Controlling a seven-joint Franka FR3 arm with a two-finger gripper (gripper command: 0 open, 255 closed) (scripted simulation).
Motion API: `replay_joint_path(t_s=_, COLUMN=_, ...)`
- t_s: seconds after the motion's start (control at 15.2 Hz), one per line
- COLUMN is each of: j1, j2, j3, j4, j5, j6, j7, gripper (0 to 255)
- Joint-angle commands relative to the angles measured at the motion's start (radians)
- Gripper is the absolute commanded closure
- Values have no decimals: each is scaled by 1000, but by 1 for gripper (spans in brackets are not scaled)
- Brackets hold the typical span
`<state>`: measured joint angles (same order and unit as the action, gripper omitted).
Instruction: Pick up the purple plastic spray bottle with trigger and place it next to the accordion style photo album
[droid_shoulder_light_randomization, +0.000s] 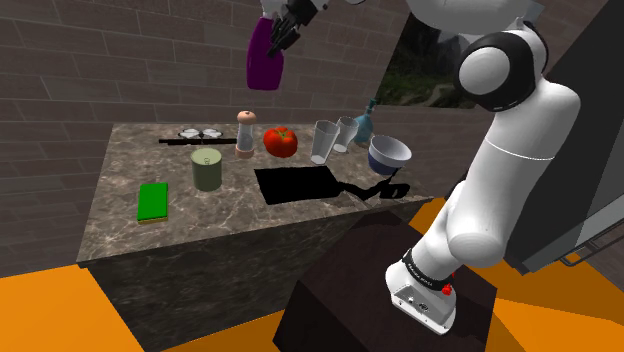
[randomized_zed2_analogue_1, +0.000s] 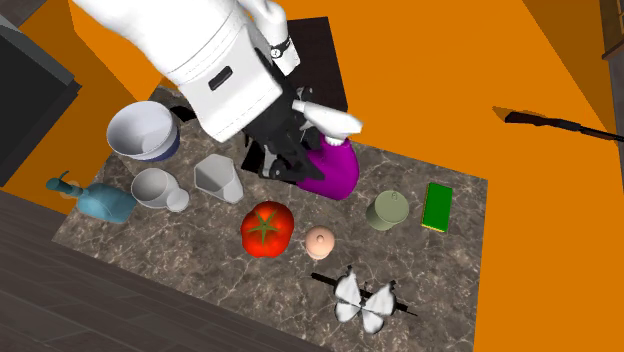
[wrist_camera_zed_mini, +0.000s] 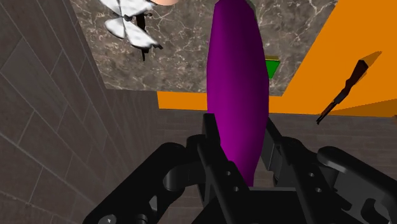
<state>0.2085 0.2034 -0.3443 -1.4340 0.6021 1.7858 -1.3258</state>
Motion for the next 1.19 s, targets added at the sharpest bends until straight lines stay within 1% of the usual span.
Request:
replay_joint_path(t_s=0.0, j1=-8, j2=-53, j3=-11, j4=-59, j5=-12, j6=-4, j7=-23, gripper=255)
replay_joint_path(t_s=0.26, j1=-37, j2=-146, j3=-41, j4=-165, j5=-34, j6=-19, j7=-86, gripper=255)
replay_joint_path(t_s=0.53, j1=-71, j2=-223, j3=-74, j4=-245, j5=-59, j6=-46, j7=-147, gripper=255)
replay_joint_path(t_s=0.79, j1=-109, j2=-285, j3=-113, j4=-302, j5=-84, j6=-83, j7=-209, gripper=255)
replay_joint_path(t_s=1.12, j1=-158, j2=-341, j3=-169, j4=-342, j5=-116, j6=-141, j7=-292, gripper=255)
